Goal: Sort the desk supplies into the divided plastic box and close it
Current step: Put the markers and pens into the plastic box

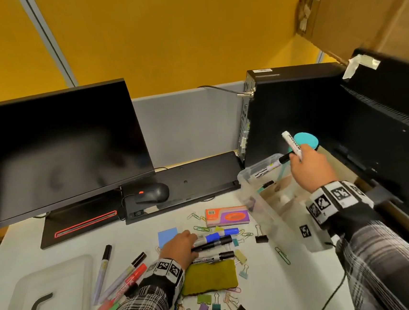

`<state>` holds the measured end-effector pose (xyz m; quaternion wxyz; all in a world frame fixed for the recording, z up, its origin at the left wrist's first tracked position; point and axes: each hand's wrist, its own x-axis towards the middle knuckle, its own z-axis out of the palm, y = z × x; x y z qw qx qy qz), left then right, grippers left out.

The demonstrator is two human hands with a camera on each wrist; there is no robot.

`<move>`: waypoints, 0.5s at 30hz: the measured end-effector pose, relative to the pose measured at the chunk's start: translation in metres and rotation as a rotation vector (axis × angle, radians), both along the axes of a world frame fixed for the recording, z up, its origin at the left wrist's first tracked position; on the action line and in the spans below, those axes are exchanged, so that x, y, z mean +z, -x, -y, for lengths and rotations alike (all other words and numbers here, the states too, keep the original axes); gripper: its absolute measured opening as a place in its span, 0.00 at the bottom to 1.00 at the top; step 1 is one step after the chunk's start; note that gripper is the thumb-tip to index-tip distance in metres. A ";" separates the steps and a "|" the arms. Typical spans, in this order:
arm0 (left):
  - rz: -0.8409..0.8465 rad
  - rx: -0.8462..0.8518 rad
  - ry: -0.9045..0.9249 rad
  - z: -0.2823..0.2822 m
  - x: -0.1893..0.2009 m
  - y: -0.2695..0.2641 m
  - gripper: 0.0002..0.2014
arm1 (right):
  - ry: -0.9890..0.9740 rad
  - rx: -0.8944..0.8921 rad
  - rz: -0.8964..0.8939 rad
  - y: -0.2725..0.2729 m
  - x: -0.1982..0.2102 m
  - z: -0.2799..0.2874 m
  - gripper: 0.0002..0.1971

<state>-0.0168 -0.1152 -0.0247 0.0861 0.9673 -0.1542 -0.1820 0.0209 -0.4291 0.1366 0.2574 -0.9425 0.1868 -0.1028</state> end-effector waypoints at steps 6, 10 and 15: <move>0.030 0.030 0.066 -0.005 0.004 0.007 0.18 | 0.180 -0.020 -0.357 -0.046 -0.018 -0.007 0.11; 0.066 0.080 0.147 -0.013 0.011 0.012 0.17 | 0.204 0.115 -0.526 -0.059 -0.017 -0.009 0.19; 0.072 0.113 0.181 -0.027 0.019 0.019 0.14 | 0.394 0.307 -0.596 -0.066 -0.024 -0.003 0.43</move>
